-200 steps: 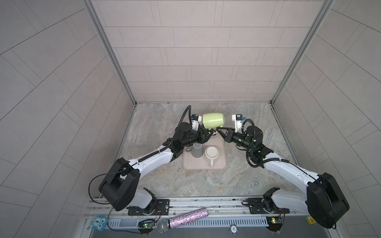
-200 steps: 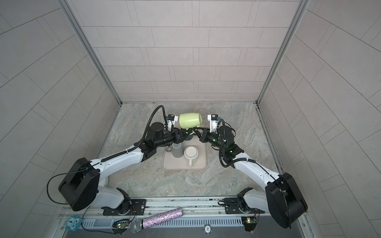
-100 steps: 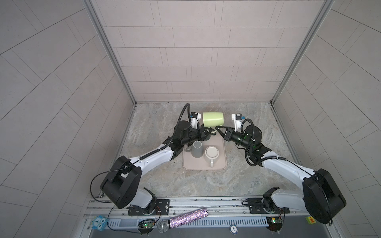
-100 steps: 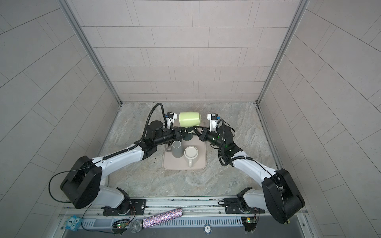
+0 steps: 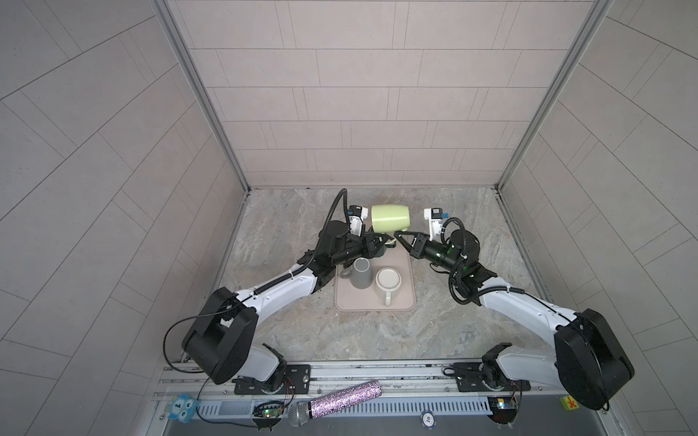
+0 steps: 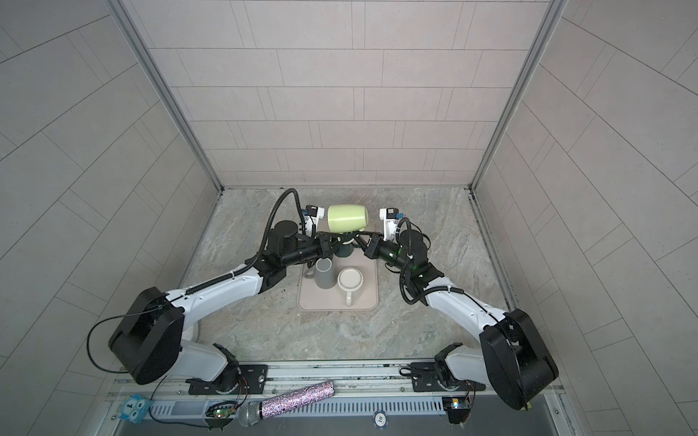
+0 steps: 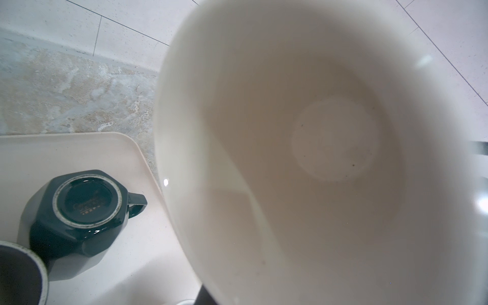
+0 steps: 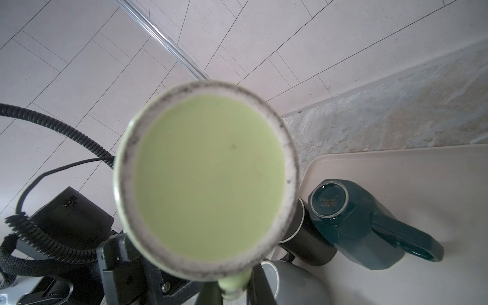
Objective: Turn the mug right side up
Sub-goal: Pass the mug.
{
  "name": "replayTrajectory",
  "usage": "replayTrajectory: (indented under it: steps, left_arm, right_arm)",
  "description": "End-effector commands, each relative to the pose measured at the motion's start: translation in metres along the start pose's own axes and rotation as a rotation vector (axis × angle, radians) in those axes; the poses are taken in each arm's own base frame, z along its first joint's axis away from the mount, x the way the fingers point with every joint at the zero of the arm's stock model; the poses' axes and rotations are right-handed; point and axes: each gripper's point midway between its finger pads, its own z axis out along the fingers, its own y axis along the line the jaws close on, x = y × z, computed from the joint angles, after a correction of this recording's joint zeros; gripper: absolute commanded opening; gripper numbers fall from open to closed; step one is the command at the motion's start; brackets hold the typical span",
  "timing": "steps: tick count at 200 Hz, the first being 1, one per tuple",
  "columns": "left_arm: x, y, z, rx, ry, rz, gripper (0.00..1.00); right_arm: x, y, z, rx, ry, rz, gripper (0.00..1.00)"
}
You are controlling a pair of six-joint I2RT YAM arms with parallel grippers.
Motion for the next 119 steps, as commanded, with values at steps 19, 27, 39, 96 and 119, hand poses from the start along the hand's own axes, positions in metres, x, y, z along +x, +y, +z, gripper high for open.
replayTrajectory:
  steps: [19, 27, 39, 96, 119]
  left_arm:
    - [-0.014, -0.026, -0.013, 0.054, -0.044, 0.062, 0.0]
    - [-0.014, -0.027, -0.014, 0.052, -0.046, 0.063, 0.0]
    - [-0.015, -0.026, -0.015, 0.041, -0.048, 0.064, 0.0]
    - [-0.012, -0.015, -0.011, -0.009, -0.031, 0.053, 0.0]
    - [-0.012, -0.01, -0.011, -0.034, -0.033, 0.039, 0.0]
  right_arm:
    - [-0.01, 0.005, -0.002, -0.029, -0.053, -0.029, 0.18]
    - [-0.009, 0.005, -0.002, -0.027, -0.052, -0.028, 0.22]
    - [-0.009, 0.003, -0.003, -0.02, -0.055, -0.029, 0.3]
    - [-0.01, 0.002, -0.003, -0.016, -0.058, -0.03, 0.49]
    - [0.0, -0.009, -0.006, 0.008, -0.045, -0.016, 0.52]
